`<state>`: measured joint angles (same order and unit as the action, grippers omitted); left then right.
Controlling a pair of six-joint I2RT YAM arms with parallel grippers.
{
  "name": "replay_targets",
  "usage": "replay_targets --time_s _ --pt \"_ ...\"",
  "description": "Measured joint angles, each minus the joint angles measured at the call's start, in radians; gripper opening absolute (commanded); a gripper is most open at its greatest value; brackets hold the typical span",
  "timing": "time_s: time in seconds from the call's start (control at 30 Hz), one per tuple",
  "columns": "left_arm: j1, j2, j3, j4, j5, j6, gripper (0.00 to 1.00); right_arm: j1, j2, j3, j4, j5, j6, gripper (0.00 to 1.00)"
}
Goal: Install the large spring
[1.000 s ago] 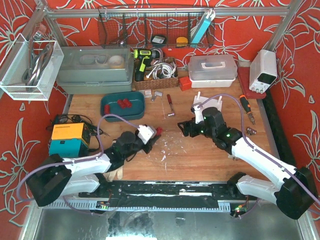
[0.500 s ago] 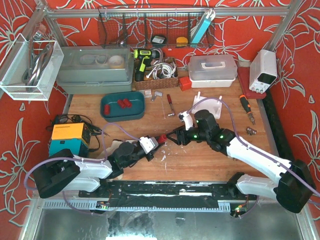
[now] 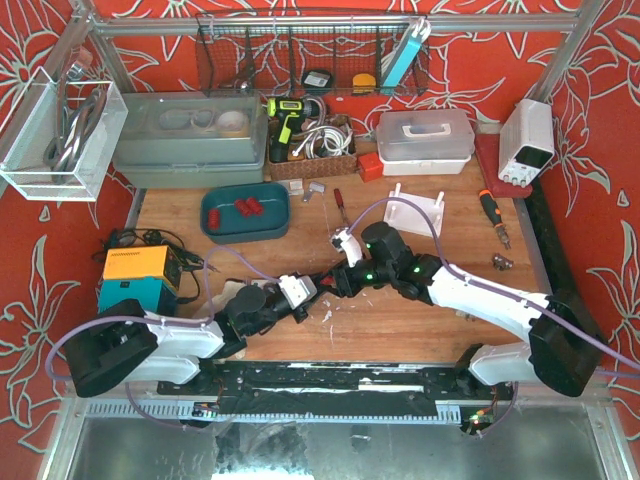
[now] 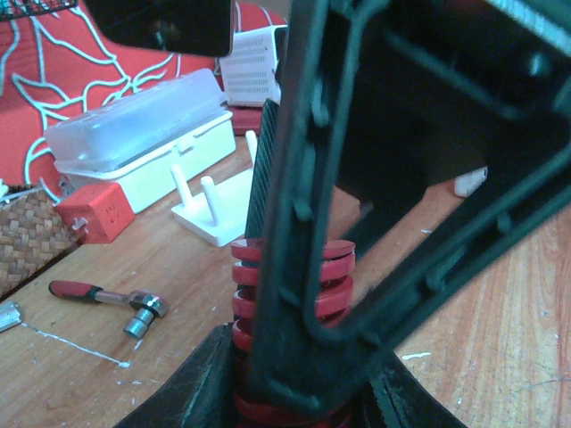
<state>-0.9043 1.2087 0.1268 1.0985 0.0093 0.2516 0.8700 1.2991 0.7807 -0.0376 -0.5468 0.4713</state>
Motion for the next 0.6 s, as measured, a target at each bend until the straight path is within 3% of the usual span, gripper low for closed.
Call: replay_targets --time_s 0.23,0.37,0.53,0.6 --pt "-0.005 -0.01 -0.002 -0.008 -0.002 0.011 0.03 0.012 0.007 0.002 0.011 0.027 -0.013 0.15" --pt "-0.006 -0.01 -0.002 -0.01 -0.01 0.014 0.27 0.014 0.008 0.002 0.011 0.032 -0.019 0.0" --pt "-0.007 -0.01 -0.002 -0.011 -0.023 0.008 0.52 0.019 0.008 0.003 0.011 0.041 -0.021 0.0" --pt "-0.006 -0.011 0.0 -0.013 -0.041 0.003 0.7 0.023 0.007 0.004 0.005 0.055 -0.023 0.0"
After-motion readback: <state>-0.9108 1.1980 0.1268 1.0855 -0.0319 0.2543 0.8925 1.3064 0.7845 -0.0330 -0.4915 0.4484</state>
